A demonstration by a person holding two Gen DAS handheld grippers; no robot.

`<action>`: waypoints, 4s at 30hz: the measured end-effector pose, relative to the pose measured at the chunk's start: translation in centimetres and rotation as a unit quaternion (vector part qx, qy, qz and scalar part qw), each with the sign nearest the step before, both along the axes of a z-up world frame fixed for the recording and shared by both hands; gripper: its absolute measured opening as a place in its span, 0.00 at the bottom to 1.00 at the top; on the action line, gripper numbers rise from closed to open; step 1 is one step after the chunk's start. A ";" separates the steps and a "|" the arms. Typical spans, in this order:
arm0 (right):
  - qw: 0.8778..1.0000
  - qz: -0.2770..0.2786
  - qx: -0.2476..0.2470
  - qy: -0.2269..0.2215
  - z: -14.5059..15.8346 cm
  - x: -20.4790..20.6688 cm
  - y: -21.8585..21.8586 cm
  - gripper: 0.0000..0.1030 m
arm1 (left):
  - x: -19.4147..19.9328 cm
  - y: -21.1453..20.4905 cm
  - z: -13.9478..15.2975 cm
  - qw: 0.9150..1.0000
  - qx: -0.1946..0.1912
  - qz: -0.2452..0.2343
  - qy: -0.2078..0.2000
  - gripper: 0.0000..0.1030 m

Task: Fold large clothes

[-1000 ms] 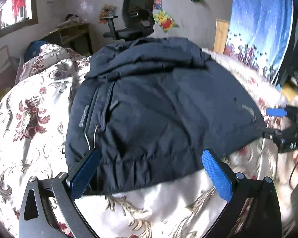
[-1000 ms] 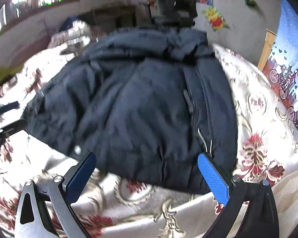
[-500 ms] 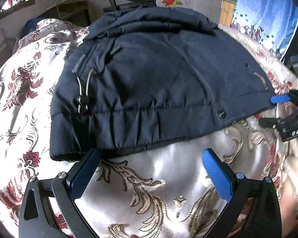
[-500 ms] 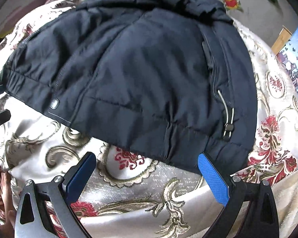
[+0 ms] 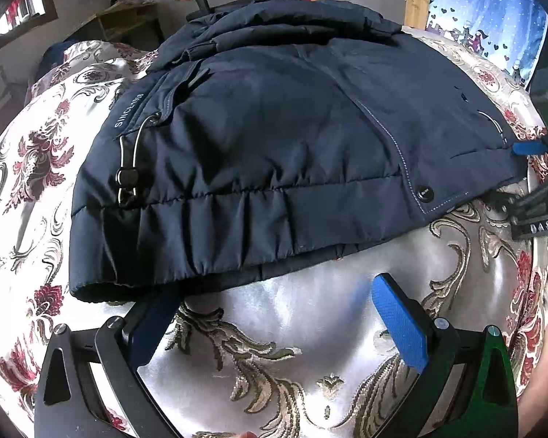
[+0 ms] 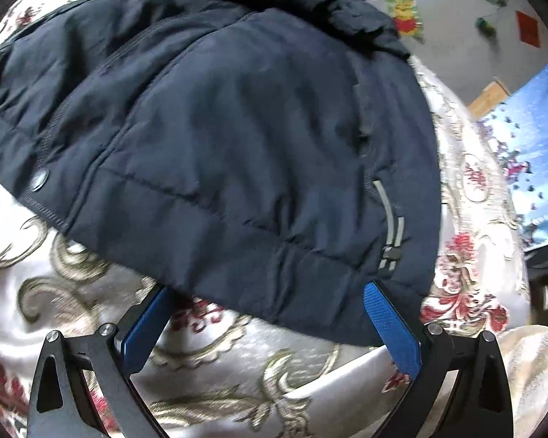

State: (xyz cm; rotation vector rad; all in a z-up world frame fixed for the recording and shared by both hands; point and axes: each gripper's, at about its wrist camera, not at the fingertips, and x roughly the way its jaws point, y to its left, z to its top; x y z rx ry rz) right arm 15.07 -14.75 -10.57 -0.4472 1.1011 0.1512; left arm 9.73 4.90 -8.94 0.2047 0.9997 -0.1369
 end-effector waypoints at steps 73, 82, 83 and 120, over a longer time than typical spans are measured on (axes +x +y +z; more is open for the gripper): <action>0.989 0.032 0.067 -0.130 7.0 1.5 -0.1 0.17 | 2.4 -3.6 2.3 0.944 0.255 -0.067 -0.199 0.24; 0.967 0.031 0.124 -0.218 12.9 0.8 -1.2 0.09 | 3.0 -3.2 9.4 0.962 0.146 -0.018 -0.228 0.09; 0.966 0.032 0.127 -0.222 13.5 0.6 -1.2 0.09 | 3.0 -3.2 10.0 0.964 0.137 -0.013 -0.229 0.09; 0.927 0.108 0.232 -0.275 22.7 2.6 -3.9 0.07 | 4.9 -4.7 21.6 0.980 0.078 0.049 -0.174 0.07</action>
